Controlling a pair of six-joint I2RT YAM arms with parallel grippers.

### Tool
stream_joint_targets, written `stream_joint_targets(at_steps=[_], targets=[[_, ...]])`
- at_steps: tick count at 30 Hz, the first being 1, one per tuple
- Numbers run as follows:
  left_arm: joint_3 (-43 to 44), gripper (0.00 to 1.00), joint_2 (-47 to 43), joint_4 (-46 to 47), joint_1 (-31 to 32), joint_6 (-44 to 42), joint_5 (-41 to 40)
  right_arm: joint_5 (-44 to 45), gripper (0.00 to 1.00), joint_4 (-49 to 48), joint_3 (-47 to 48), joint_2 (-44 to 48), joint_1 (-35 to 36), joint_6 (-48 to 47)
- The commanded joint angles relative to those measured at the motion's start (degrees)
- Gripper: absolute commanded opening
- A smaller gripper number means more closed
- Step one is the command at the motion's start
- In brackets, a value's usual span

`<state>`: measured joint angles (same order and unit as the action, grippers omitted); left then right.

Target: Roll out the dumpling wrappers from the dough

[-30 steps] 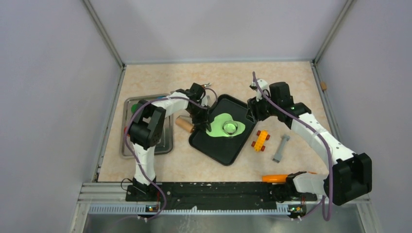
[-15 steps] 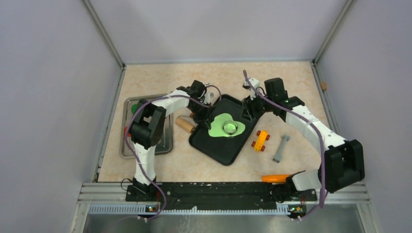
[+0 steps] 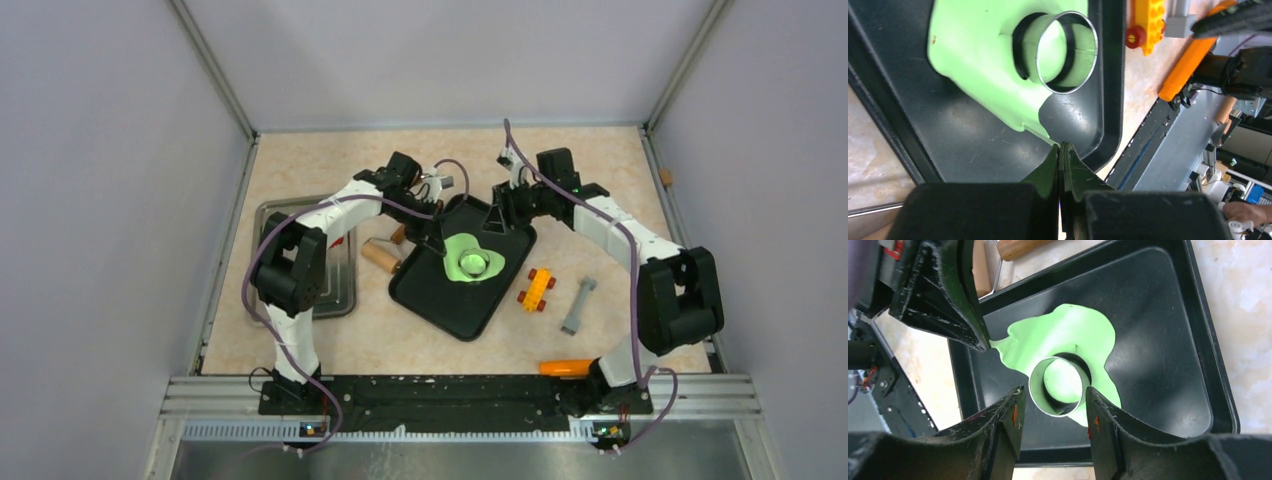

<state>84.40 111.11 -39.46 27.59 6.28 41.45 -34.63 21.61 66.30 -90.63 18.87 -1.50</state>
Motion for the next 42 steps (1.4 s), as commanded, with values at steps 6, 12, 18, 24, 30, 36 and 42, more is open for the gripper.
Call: stream_joint_targets(at_steps=[6,12,18,24,30,36,42], targets=[[3.3,0.0,-3.8,0.4,0.1,-4.5,7.2,-7.4,0.6,-3.1,-6.9,8.2,0.8,-11.0],[3.0,0.28,-2.1,0.7,0.1,-0.4,-7.0,11.0,0.67,-7.4,-12.2,14.2,11.7,-16.1],[2.4,0.59,-1.7,-2.4,0.0,0.0,-17.0,13.6,0.65,-2.1,-7.3,11.7,11.8,-13.0],[-1.8,0.58,1.2,-1.6,-0.6,3.7,-8.9,11.1,0.65,-1.8,-7.5,12.9,11.8,-10.8],[-3.7,0.6,3.5,1.4,-0.1,6.2,-7.8,10.6,0.65,-1.4,-7.1,13.0,11.8,-10.2],[-3.0,0.61,6.2,1.7,1.1,7.2,-10.4,10.0,0.65,-2.2,-7.3,13.0,11.8,-9.4],[-1.1,0.53,10.2,3.1,1.7,8.2,-5.7,9.9,0.64,-2.1,-7.6,12.9,11.8,-9.0]])
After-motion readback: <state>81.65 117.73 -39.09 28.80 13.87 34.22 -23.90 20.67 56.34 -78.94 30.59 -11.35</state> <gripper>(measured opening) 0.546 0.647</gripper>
